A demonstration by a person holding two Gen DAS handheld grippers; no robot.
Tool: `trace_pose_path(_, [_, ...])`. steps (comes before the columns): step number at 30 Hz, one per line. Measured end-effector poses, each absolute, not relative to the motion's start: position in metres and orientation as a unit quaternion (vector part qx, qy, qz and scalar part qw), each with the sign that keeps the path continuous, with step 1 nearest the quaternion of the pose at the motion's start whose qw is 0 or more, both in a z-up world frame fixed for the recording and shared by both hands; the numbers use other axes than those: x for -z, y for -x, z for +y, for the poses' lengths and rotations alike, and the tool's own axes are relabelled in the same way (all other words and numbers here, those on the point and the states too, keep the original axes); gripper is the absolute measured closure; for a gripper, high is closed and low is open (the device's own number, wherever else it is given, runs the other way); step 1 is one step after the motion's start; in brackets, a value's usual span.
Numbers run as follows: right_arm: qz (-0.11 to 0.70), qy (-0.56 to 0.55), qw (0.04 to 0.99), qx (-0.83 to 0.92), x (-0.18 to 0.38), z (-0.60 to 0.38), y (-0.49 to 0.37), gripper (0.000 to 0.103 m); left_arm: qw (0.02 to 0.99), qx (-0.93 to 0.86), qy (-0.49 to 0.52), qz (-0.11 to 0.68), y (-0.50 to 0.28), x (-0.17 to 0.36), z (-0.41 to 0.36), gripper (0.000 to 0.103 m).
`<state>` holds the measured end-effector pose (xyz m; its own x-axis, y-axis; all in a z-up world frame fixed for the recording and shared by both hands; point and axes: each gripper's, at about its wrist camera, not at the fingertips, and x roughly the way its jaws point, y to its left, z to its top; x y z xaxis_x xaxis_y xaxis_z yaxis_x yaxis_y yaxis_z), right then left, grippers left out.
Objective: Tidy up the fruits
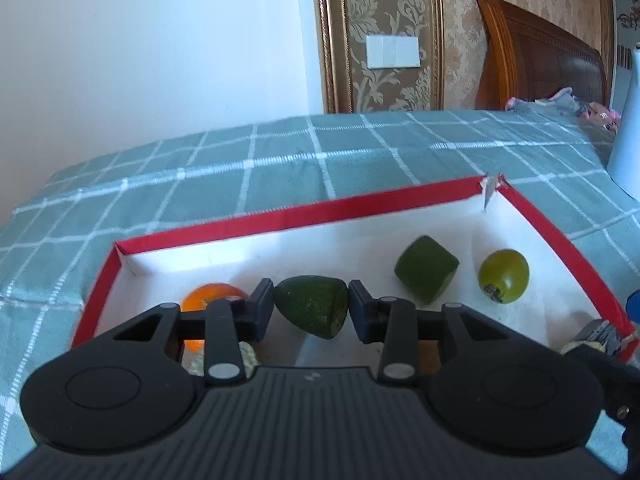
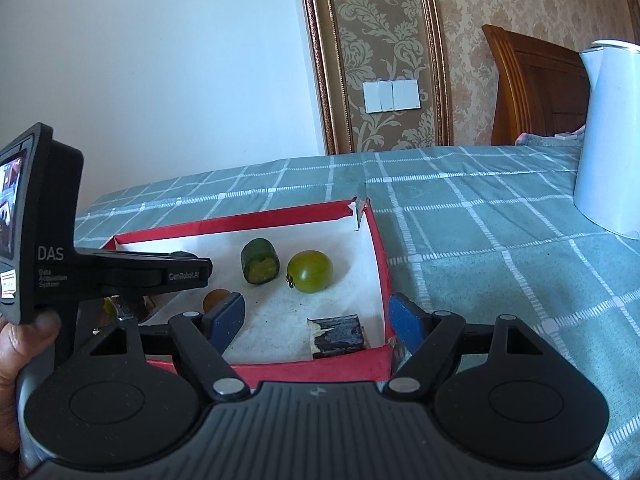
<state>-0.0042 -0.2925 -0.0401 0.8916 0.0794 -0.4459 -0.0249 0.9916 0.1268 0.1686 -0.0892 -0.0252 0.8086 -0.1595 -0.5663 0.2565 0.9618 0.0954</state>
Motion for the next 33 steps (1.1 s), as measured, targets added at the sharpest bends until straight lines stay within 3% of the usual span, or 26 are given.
trace_pose_path(9, [0.235, -0.057, 0.97, -0.024, 0.04, -0.292, 0.004, 0.023, 0.947, 0.107, -0.098, 0.286, -0.165, 0.027, -0.092, 0.062])
trace_pose_path(14, [0.235, -0.056, 0.97, -0.023, 0.041, -0.291, 0.003, 0.023, 0.947, 0.111, -0.101, 0.283, -0.159, 0.026, -0.092, 0.049])
trace_pose_path(18, [0.236, -0.057, 0.97, -0.022, 0.041, -0.293, 0.002, 0.023, 0.95, 0.109, -0.101, 0.273, -0.15, 0.023, -0.089, 0.045])
trace_pose_path(23, [0.226, -0.065, 0.972, -0.013, 0.039, -0.298, 0.004, 0.023, 0.959, 0.094, -0.101, 0.246, -0.126, 0.015, -0.083, 0.022])
trace_pose_path(26, [0.219, -0.073, 0.973, -0.008, 0.038, -0.301, 0.006, 0.023, 0.963, 0.082, -0.108, 0.232, -0.11, 0.009, -0.076, 0.021])
trace_pose_path(29, [0.213, -0.078, 0.974, -0.004, 0.037, -0.303, 0.007, 0.023, 0.967, 0.067, -0.091, 0.228, -0.095, 0.002, -0.062, 0.01])
trace_pose_path(33, [0.22, -0.073, 0.973, -0.005, 0.039, -0.301, 0.004, 0.022, 0.971, 0.058, -0.066, 0.222, -0.073, -0.008, -0.041, 0.007])
